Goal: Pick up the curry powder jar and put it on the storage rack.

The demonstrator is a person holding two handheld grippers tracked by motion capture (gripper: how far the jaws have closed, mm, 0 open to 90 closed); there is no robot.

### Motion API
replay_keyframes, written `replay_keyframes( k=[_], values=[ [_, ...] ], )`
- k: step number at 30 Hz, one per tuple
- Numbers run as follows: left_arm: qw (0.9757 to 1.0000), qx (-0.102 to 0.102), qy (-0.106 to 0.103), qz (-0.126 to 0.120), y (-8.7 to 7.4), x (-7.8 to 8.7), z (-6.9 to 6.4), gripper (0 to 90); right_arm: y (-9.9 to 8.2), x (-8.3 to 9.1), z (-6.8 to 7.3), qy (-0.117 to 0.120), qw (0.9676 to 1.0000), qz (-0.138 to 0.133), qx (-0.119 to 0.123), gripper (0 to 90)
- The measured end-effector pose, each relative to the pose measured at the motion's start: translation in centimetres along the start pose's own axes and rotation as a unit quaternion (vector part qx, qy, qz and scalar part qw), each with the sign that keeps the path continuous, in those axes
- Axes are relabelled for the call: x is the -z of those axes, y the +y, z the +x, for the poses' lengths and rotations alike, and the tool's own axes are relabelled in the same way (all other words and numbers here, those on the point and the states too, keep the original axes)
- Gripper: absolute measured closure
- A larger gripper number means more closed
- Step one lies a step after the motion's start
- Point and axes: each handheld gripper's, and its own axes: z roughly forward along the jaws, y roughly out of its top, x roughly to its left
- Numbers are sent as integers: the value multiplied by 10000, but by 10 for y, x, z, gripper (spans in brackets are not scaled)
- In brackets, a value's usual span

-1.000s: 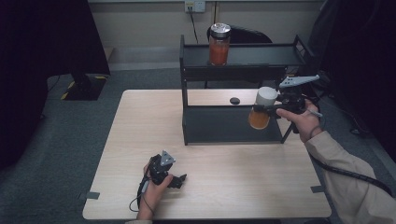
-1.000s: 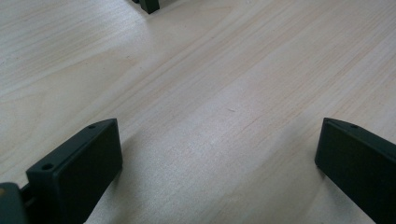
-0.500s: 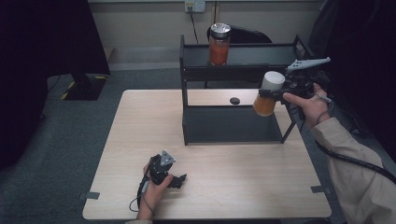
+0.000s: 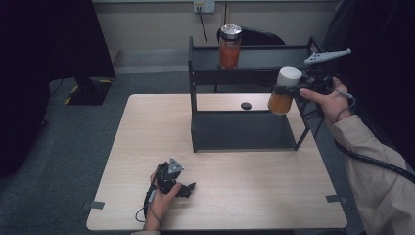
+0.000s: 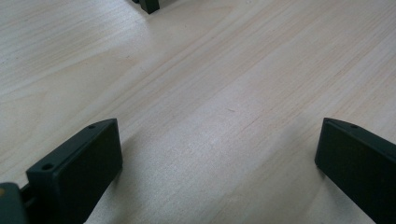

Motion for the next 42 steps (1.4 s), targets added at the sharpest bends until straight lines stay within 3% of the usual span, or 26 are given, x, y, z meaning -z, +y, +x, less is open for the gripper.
replay_keyframes(
  k=[23,42],
  values=[
    [10000,2,-1,3,0,0,0,0,55,23,18,-86,9995,-91,298,348],
    [10000,2,-2,2,0,0,0,0,98,31,22,-198,9993,-235,218,348]
  ],
)
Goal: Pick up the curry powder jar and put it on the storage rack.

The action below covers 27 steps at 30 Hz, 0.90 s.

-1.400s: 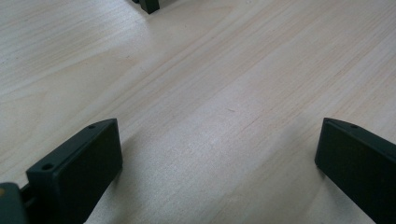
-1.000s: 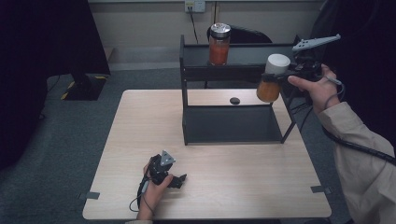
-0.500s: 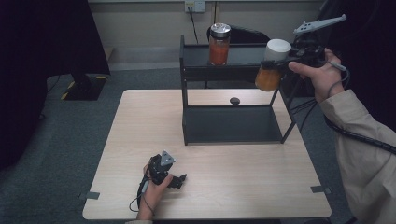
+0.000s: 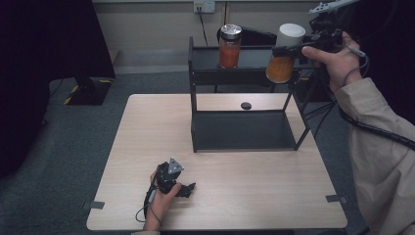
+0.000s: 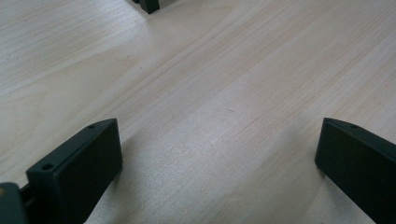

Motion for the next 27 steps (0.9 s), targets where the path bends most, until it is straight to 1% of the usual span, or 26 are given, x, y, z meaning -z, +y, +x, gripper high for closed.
replay_keyframes(
  k=[6,9,15,22,27],
  values=[
    [10000,1,1,-1,0,0,0,0,12,1,-3,-144,9999,-45,-22,349],
    [10000,-4,0,4,0,0,0,0,18,0,-5,-258,9997,-27,-37,348],
    [10000,-5,1,3,0,0,0,0,23,-4,-10,-441,9990,-64,-104,348],
    [10000,-4,0,0,0,0,0,0,23,-20,-13,-640,9977,-85,-224,348],
    [10000,-10,0,4,0,0,0,0,24,-32,-16,-690,9971,-101,-298,348]
  ],
)
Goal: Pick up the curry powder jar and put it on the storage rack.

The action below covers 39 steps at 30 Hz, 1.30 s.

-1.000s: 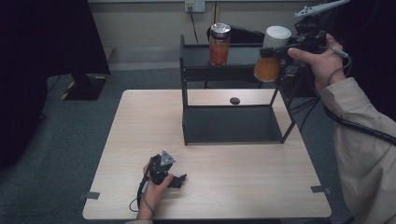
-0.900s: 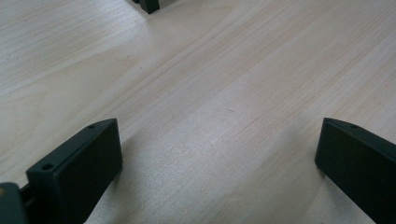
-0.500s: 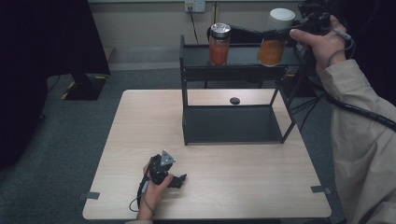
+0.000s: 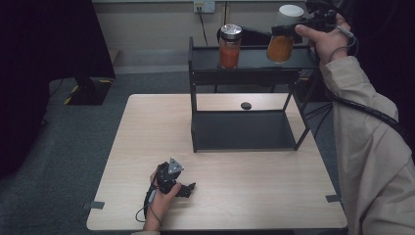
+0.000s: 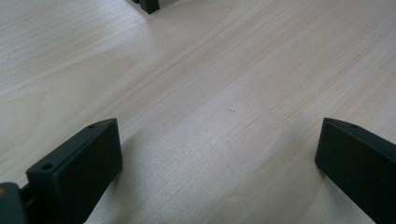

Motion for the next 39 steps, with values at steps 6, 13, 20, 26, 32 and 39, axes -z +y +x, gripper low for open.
replay_keyframes(
  k=[6,13,20,26,32,39],
  values=[
    [10000,0,0,2,0,0,0,0,1,-12,0,-100,9999,23,-47,348],
    [10000,0,0,1,0,0,0,0,1,-21,-1,-184,9998,107,-33,347],
    [10000,4,0,-1,0,0,0,0,0,-27,-2,-232,9996,138,-72,347],
    [10000,3,0,-1,0,0,0,0,-1,-29,-1,-222,9996,169,-79,346],
    [10000,0,0,1,0,0,0,0,-1,-33,0,-205,9996,192,-78,345],
    [10000,3,0,2,0,0,0,0,-2,-33,-1,-194,9996,187,-82,343]
  ],
)
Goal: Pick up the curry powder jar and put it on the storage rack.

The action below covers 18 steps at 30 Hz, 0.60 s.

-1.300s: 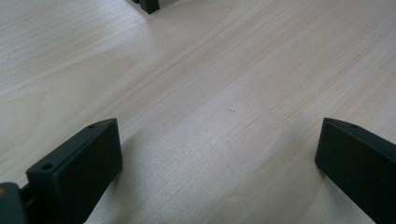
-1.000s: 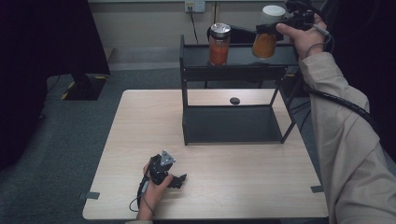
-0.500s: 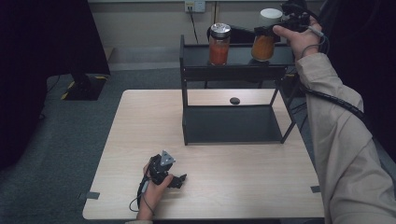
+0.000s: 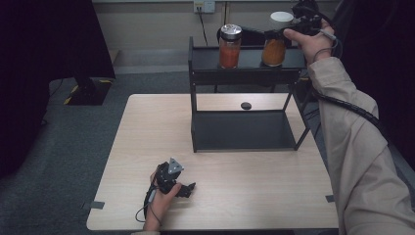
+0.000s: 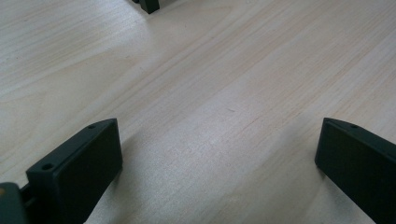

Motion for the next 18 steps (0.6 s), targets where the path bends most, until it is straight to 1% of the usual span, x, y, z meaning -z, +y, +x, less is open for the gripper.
replay_keyframes(
  k=[3,6,11,12,14,15,16,18],
  values=[
    [10000,1,0,-2,0,0,0,0,-2,0,-1,8,10000,-29,-40,342],
    [10000,-2,0,-1,0,0,0,0,-6,0,-4,41,9999,-86,-137,341],
    [10000,-3,0,-1,0,0,0,0,-6,0,-4,42,9999,-94,-108,334],
    [10000,-3,0,-1,0,0,0,0,-7,0,-3,41,9999,-103,-101,321],
    [10000,-1,0,-2,0,0,0,0,-6,0,-3,61,9999,-102,-104,251],
    [10000,-4,0,0,0,0,0,0,-7,0,-2,27,9999,-109,-93,238],
    [10000,0,0,-3,0,0,0,0,-7,1,-2,49,9999,-116,-86,191],
    [10000,-2,0,0,0,0,0,0,-7,1,-1,30,9999,-87,-87,135]
  ],
)
